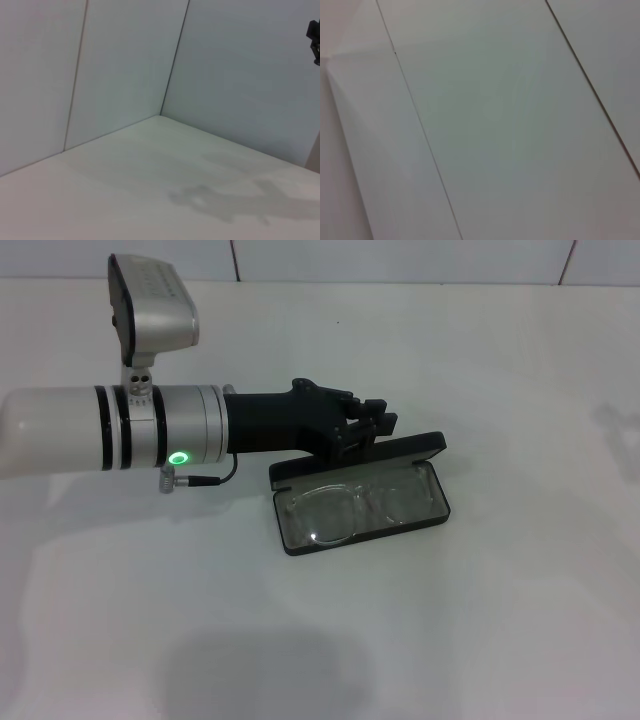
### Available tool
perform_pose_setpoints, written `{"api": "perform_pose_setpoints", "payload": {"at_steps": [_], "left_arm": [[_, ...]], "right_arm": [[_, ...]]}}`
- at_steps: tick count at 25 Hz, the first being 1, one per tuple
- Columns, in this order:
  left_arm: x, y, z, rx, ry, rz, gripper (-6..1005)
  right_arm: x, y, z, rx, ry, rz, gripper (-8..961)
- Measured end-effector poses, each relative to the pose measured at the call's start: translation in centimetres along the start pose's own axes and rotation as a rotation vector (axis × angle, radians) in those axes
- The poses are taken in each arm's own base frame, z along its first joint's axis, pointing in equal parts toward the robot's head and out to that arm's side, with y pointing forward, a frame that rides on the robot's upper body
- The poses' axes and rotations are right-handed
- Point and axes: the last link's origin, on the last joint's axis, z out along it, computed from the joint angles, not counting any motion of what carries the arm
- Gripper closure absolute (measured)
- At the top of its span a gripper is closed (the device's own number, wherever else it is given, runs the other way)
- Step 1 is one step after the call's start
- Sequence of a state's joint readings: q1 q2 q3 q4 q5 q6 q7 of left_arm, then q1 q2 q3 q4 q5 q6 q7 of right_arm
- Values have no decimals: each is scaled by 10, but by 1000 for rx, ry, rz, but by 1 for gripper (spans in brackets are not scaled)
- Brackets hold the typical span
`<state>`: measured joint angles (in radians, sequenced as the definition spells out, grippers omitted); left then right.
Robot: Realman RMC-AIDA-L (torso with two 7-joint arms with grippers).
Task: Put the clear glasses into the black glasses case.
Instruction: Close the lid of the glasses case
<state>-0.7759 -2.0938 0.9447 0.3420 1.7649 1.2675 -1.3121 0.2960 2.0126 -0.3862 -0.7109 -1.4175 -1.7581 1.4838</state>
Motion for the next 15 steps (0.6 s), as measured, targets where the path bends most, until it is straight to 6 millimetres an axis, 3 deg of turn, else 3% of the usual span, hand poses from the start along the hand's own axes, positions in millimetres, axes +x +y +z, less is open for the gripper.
{"api": "perform_pose_setpoints", "payload": {"at_steps": [15], "left_arm": [[-12, 1, -2, 9, -32, -28, 782]], "right_arm": [[3, -1, 0, 12, -2, 7, 794]]}}
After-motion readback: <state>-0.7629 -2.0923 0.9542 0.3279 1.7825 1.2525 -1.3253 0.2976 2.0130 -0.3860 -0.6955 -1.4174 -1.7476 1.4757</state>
